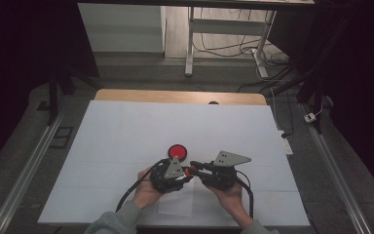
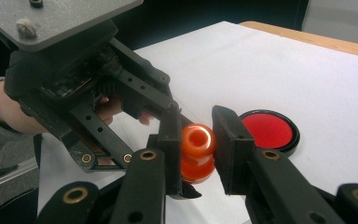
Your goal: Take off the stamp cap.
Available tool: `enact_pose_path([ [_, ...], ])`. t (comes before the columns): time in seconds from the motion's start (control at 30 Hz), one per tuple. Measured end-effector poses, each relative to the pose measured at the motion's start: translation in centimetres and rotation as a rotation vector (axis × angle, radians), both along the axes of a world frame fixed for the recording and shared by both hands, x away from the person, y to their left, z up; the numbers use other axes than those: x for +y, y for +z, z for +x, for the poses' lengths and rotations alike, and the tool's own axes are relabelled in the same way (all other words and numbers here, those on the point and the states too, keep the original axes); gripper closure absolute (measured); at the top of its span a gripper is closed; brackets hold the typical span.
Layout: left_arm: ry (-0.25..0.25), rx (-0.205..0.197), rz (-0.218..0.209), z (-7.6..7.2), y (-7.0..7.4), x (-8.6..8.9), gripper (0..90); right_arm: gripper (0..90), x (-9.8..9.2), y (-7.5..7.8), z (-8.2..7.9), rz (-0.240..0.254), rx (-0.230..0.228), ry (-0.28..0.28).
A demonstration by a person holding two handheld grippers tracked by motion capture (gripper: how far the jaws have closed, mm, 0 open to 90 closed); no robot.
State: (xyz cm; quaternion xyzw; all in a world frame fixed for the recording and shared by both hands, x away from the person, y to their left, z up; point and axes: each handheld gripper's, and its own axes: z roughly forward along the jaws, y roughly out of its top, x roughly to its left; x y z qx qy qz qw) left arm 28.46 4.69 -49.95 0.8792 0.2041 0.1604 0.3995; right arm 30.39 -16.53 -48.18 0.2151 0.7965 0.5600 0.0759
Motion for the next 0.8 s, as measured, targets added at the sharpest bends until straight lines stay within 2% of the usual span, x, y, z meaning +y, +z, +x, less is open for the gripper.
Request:
enact_pose_path([
  [0.23,0.005,0.008,-0.024,0.01,-0.10,0.08,65.4,73.2,0.00,-0.05,-0.08,0.009,-0.004,-0.011],
  [0.4,0.005,-0.002,-0.021,-0.03,-0.05,0.08,65.4,73.2,-0.01,0.00,-0.14,0.013,-0.007,-0.013],
  [0.53,0.007,-0.026,-0.016,-0.14,0.00,0.08,65.5,73.2,-0.08,0.02,-0.13,0.020,-0.011,-0.014],
  [0.8,0.008,-0.027,-0.018,-0.18,-0.02,0.08,65.5,73.3,-0.10,0.06,-0.19,0.024,-0.009,-0.018],
])
